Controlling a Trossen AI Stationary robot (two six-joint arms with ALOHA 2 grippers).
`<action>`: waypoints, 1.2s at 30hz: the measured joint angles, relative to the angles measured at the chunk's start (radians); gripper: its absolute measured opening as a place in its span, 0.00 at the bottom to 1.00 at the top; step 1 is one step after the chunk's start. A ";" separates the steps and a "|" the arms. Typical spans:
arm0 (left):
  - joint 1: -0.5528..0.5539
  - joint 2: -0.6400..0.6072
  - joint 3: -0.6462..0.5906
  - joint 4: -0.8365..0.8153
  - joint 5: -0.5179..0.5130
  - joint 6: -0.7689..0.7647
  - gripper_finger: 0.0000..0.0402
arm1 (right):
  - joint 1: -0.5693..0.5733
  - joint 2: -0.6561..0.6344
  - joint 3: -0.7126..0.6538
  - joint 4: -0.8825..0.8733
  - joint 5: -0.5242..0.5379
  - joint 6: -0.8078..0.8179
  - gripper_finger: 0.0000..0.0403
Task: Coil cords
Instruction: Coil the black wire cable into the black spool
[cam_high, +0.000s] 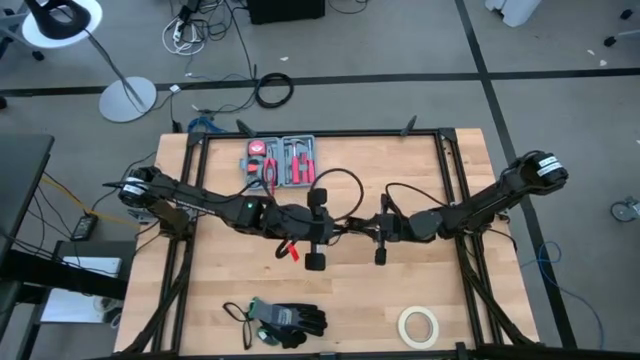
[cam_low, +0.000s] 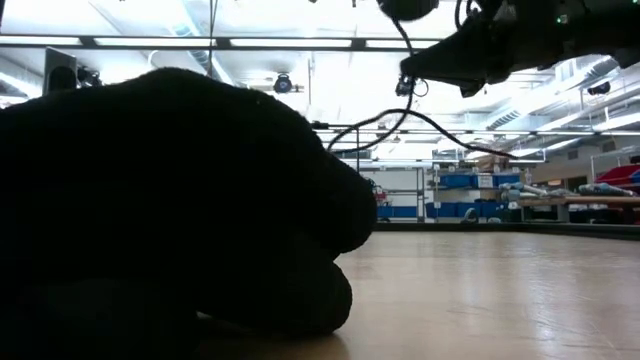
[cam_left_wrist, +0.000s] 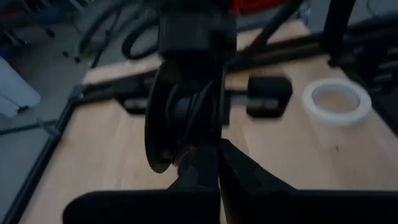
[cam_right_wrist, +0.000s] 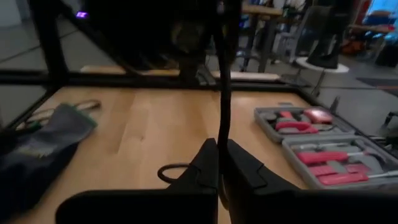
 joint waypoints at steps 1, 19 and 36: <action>0.000 0.000 0.000 -0.019 0.000 -0.010 0.00 | 0.004 -0.015 0.000 -0.033 -0.014 0.001 0.01; 0.001 -0.002 0.000 -0.147 0.012 -0.119 0.00 | 0.029 -0.199 0.168 -0.421 -0.351 0.119 0.02; -0.026 0.059 -0.102 -0.078 0.005 -0.182 0.00 | 0.002 -0.131 0.292 -0.663 -0.407 0.354 0.27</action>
